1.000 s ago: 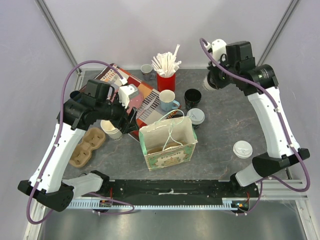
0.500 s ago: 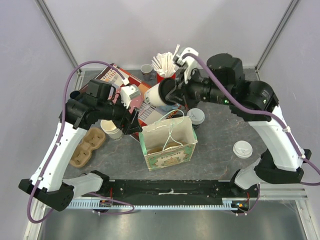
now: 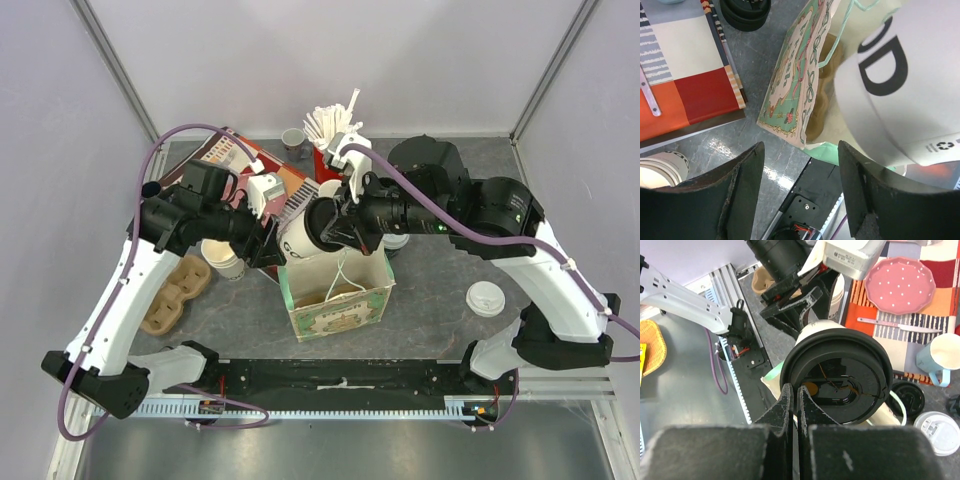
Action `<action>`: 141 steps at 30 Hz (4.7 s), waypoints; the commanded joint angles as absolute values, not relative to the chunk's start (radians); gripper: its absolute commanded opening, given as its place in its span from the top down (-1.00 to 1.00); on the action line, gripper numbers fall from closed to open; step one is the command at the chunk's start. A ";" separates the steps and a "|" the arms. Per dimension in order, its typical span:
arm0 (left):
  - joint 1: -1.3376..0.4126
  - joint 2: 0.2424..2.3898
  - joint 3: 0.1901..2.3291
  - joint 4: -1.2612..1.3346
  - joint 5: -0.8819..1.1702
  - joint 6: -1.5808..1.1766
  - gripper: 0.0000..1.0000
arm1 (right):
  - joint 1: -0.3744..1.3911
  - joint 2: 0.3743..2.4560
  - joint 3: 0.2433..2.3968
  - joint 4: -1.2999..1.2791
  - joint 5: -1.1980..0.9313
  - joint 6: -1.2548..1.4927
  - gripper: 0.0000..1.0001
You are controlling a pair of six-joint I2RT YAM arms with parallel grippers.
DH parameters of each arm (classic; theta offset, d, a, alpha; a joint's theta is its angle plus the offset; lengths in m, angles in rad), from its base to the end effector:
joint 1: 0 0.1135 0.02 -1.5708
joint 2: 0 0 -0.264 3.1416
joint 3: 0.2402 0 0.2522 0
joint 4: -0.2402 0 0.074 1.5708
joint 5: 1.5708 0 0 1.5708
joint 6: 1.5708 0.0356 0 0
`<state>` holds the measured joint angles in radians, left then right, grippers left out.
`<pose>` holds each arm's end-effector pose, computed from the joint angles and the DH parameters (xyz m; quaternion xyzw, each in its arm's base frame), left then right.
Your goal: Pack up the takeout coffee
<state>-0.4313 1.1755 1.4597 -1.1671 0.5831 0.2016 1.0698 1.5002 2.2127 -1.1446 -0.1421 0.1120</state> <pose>0.1758 -0.1025 0.4033 0.3727 0.8268 -0.3058 0.2898 0.1141 0.2188 0.5366 -0.4211 0.7280 0.3492 0.4132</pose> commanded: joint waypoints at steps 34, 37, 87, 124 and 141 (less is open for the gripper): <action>-0.492 1.209 1.391 -1.062 0.696 0.149 0.95 | 1.243 1.589 1.931 -1.169 -0.061 -0.164 1.00; -0.492 1.210 1.390 -1.060 0.713 0.153 0.95 | 1.243 1.617 1.904 -1.158 -0.051 -0.187 1.00; -0.508 1.138 1.353 -0.992 0.735 0.222 0.95 | 1.213 1.706 1.644 -1.066 -0.169 -0.126 0.39; -0.526 1.164 1.341 -1.015 0.706 0.265 0.96 | 1.215 1.588 1.957 -1.078 0.018 -0.041 -0.62; -0.526 1.206 1.393 -1.109 0.752 0.392 0.95 | 0.931 1.531 2.226 -0.976 -0.123 0.264 -0.65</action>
<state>-0.5232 1.1950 1.3418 -1.0534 0.6983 0.2993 1.0637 1.5814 2.1338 -1.0454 -0.1196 0.1036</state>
